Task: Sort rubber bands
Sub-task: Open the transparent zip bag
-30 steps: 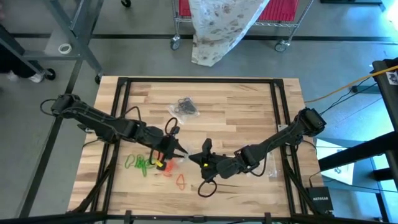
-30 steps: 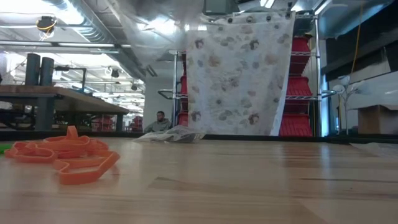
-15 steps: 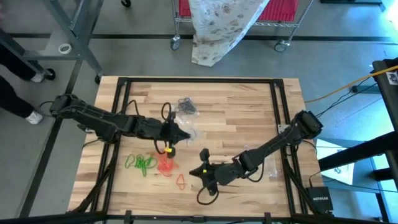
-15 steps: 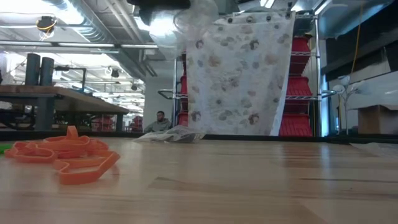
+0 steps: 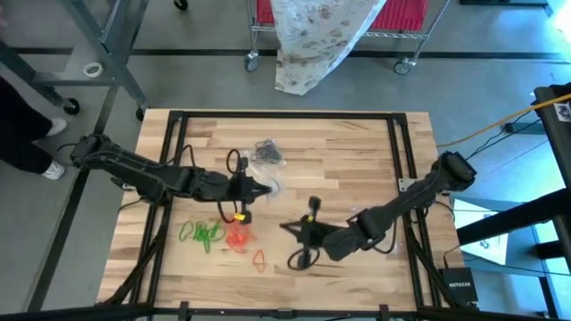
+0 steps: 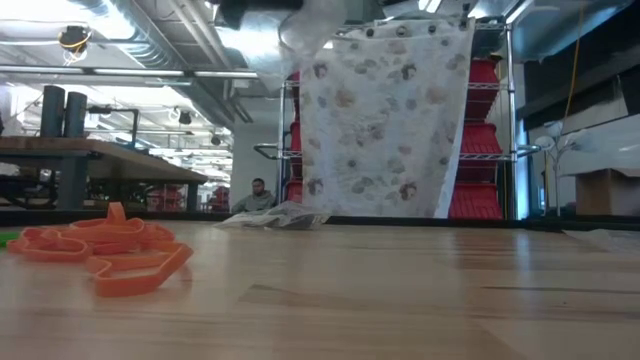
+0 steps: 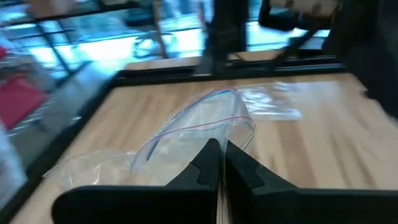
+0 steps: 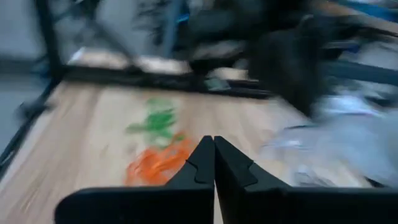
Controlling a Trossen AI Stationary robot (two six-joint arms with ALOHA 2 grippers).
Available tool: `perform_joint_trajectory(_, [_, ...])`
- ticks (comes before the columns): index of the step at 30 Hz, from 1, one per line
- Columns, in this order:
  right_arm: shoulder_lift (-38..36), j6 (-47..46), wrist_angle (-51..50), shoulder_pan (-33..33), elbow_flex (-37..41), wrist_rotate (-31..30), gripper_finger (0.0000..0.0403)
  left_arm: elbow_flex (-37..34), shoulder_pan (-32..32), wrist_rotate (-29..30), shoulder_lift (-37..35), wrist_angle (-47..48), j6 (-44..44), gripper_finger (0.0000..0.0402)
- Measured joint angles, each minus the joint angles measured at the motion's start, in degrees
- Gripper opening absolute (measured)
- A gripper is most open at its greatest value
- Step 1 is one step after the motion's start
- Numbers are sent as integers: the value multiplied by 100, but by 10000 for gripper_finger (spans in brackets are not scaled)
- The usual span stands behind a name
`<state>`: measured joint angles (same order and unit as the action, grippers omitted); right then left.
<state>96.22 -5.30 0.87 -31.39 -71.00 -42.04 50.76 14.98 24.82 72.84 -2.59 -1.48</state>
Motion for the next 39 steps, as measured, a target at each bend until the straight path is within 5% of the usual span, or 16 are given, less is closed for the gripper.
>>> perform_joint_trajectory(8, [-135, -456, -42, 219, 2, -1701, 71, 0, -60, 692, 2, -164, 509, 0])
perform_joint_trajectory(16, [-100, -504, -40, 842, 0, -1074, 154, 0, -243, 739, 5, -274, 829, 0])
perform_joint_trajectory(39, [66, -40, 397, 1261, 2, -2054, 110, 0, -254, 728, 7, -201, 1000, 0])
